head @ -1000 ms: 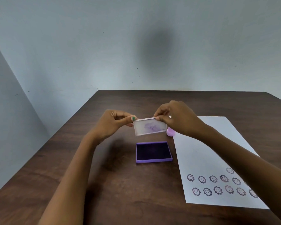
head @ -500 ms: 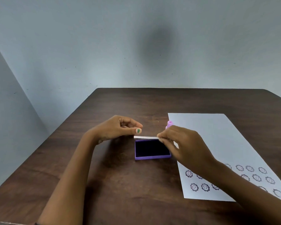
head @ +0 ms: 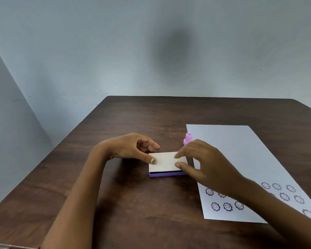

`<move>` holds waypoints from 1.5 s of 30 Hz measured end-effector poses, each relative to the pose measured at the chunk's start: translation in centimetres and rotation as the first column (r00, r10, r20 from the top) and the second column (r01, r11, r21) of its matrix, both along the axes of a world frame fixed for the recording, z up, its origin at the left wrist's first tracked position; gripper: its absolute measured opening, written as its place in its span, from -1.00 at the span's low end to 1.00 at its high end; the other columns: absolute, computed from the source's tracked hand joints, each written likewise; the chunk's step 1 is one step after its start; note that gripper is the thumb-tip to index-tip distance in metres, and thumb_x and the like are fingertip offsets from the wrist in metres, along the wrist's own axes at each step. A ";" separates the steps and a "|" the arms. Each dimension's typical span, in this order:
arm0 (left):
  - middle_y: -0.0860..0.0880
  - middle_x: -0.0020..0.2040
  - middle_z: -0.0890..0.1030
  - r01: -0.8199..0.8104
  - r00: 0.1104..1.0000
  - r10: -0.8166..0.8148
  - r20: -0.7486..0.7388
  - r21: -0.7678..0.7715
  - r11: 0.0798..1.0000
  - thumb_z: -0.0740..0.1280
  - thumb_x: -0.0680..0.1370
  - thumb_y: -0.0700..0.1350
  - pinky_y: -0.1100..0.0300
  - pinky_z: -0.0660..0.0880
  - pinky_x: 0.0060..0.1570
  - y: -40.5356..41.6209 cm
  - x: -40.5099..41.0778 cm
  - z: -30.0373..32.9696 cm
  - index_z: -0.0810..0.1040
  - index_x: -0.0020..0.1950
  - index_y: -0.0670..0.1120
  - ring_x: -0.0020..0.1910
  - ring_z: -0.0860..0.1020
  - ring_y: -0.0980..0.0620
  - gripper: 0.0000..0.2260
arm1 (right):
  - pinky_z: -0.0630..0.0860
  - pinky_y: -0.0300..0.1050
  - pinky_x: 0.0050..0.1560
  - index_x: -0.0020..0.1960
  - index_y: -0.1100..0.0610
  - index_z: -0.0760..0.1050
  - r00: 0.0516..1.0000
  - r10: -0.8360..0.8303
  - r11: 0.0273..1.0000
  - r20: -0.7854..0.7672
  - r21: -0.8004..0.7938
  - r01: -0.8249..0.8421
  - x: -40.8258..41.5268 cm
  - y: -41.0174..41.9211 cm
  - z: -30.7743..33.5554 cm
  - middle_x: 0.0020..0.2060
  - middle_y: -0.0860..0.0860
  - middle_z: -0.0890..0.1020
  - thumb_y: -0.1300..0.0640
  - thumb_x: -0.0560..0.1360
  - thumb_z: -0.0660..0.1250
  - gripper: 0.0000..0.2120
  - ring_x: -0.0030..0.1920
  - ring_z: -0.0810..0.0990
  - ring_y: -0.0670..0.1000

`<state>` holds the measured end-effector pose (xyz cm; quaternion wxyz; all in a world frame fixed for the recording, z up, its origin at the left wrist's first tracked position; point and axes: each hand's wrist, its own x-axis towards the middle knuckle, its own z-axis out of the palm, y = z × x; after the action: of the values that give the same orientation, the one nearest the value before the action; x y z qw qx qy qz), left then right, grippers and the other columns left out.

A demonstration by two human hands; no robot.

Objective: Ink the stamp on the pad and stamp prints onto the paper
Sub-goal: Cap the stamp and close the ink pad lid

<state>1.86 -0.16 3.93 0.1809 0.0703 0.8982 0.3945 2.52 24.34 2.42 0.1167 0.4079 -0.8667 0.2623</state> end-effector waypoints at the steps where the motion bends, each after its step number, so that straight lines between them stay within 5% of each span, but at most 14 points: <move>1: 0.06 0.13 0.59 0.012 1.000 -0.012 -0.002 -0.027 1.000 0.50 0.38 -0.06 0.50 0.43 -0.05 0.1 0.0 0.0 0.55 0.22 0.06 0.11 0.53 0.16 -0.59 | 0.48 -0.24 -0.04 0.06 0.04 0.57 1.000 -0.002 1.000 0.027 0.014 0.001 -0.3 -0.1 0.2 0.01 -0.04 0.65 -0.07 0.42 0.34 -0.72 -0.04 0.54 -0.09; 7: 0.11 0.14 0.59 0.048 0.999 -0.050 -0.008 -0.115 0.992 0.55 0.33 -0.05 0.45 0.40 -0.02 0.7 0.1 0.2 0.53 0.22 0.09 0.10 0.52 0.19 -0.52 | 0.29 -0.31 0.12 0.37 -0.05 0.27 0.971 0.012 0.956 0.238 0.281 -0.081 -1.4 -0.7 0.5 0.34 -0.09 0.41 -0.17 0.39 0.35 -0.39 0.25 0.35 -0.11; 12: 0.21 0.15 0.54 0.092 0.996 -0.087 0.034 -0.195 0.976 0.59 0.22 0.07 0.15 0.41 0.21 1.2 0.4 0.3 0.48 0.18 0.19 0.17 0.46 0.17 -0.42 | 0.31 -0.45 -0.05 0.37 -0.05 0.28 0.968 0.010 0.964 0.253 0.254 -0.076 -1.7 -0.9 0.7 0.32 -0.07 0.44 -0.13 0.38 0.38 -0.39 0.20 0.39 -0.12; 16: 0.17 0.18 0.48 0.083 0.997 -0.082 0.013 -0.268 0.960 0.59 0.26 0.01 0.14 0.40 0.19 1.7 0.6 0.3 0.44 0.22 0.17 0.17 0.42 0.13 -0.41 | 0.24 -0.53 -0.08 0.36 -0.05 0.29 0.966 0.008 0.971 0.258 0.229 -0.069 -1.8 -0.9 0.8 0.32 -0.08 0.44 -0.09 0.36 0.42 -0.38 0.21 0.39 -0.12; 22: 0.15 0.19 0.48 0.024 0.994 -0.055 -0.094 -0.297 0.955 0.58 0.26 0.02 0.25 0.40 -0.01 1.7 0.5 0.4 0.46 0.18 0.20 0.11 0.45 0.11 -0.45 | 0.31 -0.37 -0.03 0.35 -0.02 0.32 0.975 -0.036 0.967 0.220 0.254 -0.022 -1.7 -1.0 0.6 0.30 -0.04 0.47 -0.14 0.38 0.38 -0.40 0.22 0.42 -0.08; 28: 0.12 0.28 0.43 -0.020 0.983 -0.042 -0.176 -0.335 0.942 0.56 0.30 0.01 0.17 0.35 0.17 1.6 0.4 0.3 0.44 0.31 0.16 0.23 0.39 0.07 -0.39 | 0.32 -0.27 0.15 0.38 0.03 0.30 0.984 -0.092 0.958 0.151 0.283 0.046 -1.3 -1.4 0.1 0.36 -0.01 0.43 -0.12 0.45 0.30 -0.44 0.28 0.42 -0.04; 35: 0.11 0.40 0.37 -0.014 0.980 -0.059 -0.188 -0.364 0.931 0.50 0.38 0.00 0.29 0.19 0.23 1.5 0.5 -0.1 0.34 0.43 0.12 0.35 0.31 0.10 -0.35 | 0.10 -0.16 0.42 0.46 0.07 0.11 0.990 -0.118 0.931 0.077 0.356 0.083 -0.3 -2.0 -0.8 0.50 0.02 0.15 -0.05 0.57 0.09 -0.50 0.49 0.09 -0.03; 45: 0.16 0.52 -0.17 -0.018 0.946 -0.095 -0.310 -0.342 0.940 0.10 0.63 0.01 0.27 -0.27 0.43 2.0 3.8 -4.4 -0.15 0.52 0.07 0.48 -0.20 0.26 -0.44 | -0.19 -0.34 0.28 0.48 0.13 -0.02 0.996 -0.088 0.939 0.031 0.336 0.072 -0.3 -2.0 -2.2 0.51 0.04 0.03 0.05 0.62 -0.03 -0.54 0.50 -0.04 -0.02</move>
<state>5.68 1.87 -0.48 0.0491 0.1193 0.9685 0.2131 2.20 22.38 0.25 0.0368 0.3801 -0.9169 0.1158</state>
